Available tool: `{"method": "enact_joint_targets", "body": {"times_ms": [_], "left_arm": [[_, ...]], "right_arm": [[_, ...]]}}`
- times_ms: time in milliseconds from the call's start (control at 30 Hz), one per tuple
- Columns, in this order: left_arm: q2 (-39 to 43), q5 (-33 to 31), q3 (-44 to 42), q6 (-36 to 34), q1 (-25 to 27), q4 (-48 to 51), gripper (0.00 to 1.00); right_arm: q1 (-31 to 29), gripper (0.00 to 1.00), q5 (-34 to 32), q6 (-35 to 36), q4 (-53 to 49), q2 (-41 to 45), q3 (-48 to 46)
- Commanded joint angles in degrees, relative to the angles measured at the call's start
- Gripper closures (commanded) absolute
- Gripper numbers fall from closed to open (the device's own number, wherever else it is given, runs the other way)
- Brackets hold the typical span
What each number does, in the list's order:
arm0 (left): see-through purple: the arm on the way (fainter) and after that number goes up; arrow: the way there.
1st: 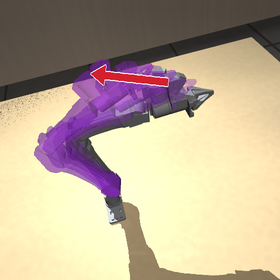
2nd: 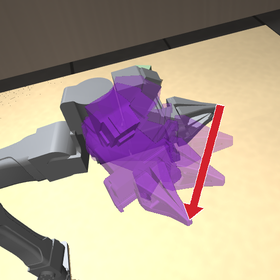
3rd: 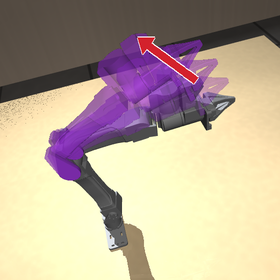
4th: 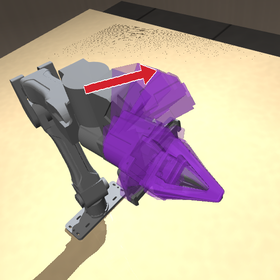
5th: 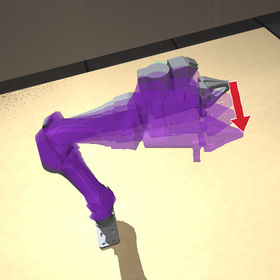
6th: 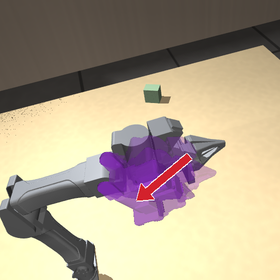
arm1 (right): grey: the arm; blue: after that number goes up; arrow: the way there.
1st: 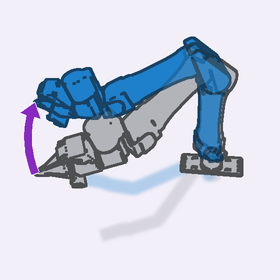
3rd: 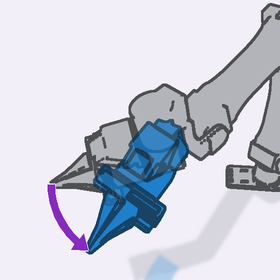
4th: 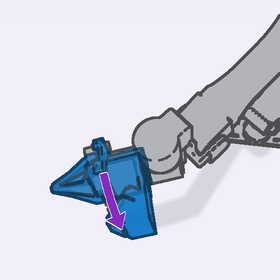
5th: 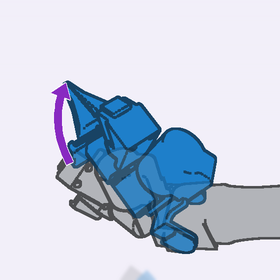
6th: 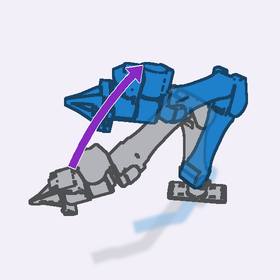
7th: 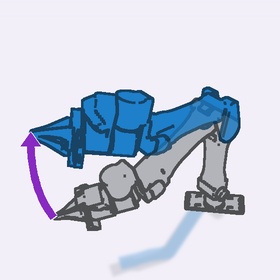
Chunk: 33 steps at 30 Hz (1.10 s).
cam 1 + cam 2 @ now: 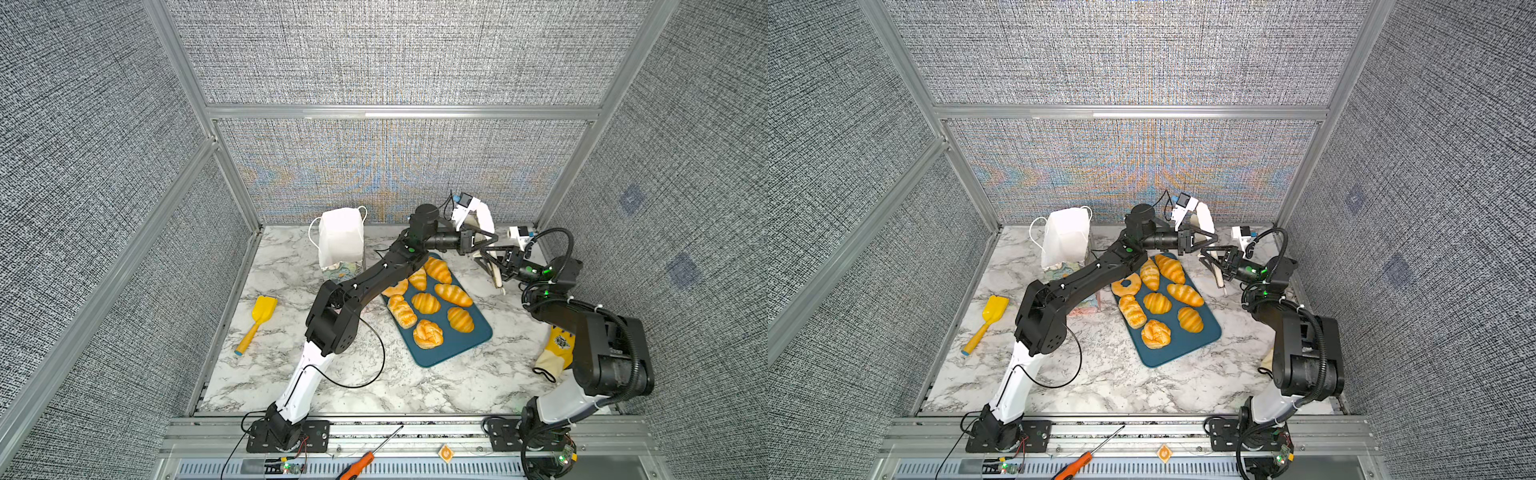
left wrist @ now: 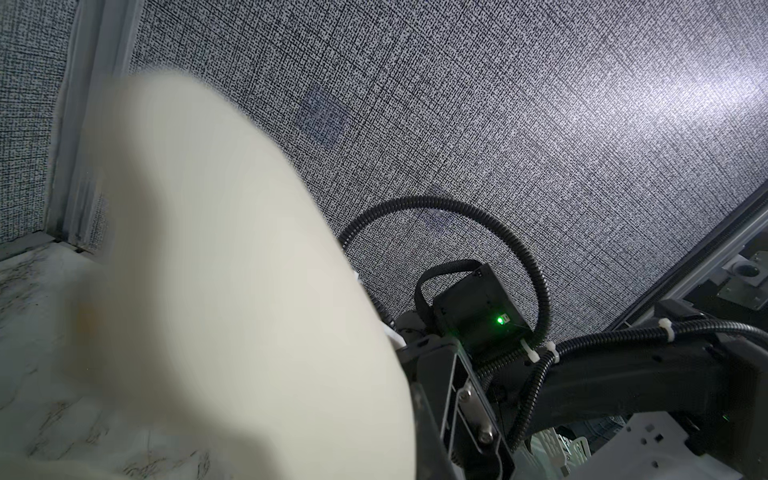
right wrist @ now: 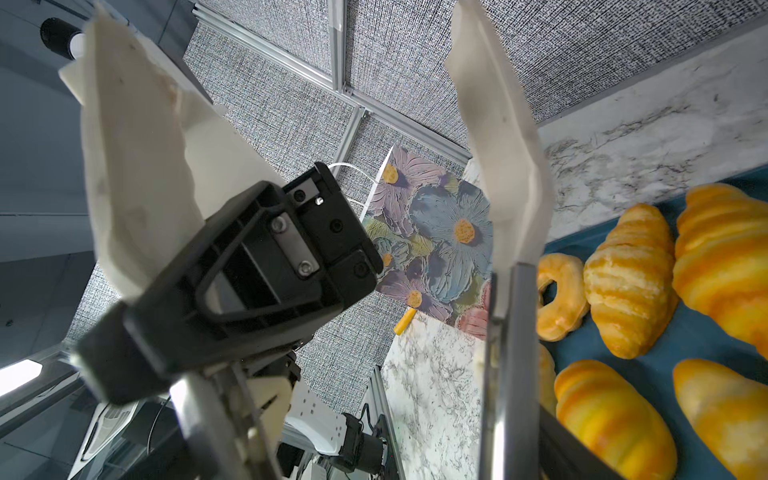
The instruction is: Place the fake bread into the paper bag
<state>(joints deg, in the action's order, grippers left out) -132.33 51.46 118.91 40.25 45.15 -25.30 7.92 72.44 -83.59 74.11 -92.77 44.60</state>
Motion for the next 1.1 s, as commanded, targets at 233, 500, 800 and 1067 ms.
{"method": "enact_joint_targets", "body": {"times_ms": [233,500,800,1067], "left_arm": [[1.1,0.9,-1.9,1.6,1.0,-4.7,0.91],[3.3,0.5,-7.1,5.0,1.6,-11.1,0.91],[3.6,0.9,-8.7,7.9,1.9,-15.4,0.91],[2.5,2.5,-8.8,12.1,2.1,-20.7,0.92]], "right_arm": [[0.4,0.15,-1.9,-0.2,2.2,-0.2,1.2],[1.0,0.14,-2.1,3.3,-1.7,-0.2,3.7],[2.0,0.14,-1.4,4.9,-2.8,-0.2,4.2],[2.3,0.14,-1.0,5.6,-3.7,-0.1,5.2]]}}
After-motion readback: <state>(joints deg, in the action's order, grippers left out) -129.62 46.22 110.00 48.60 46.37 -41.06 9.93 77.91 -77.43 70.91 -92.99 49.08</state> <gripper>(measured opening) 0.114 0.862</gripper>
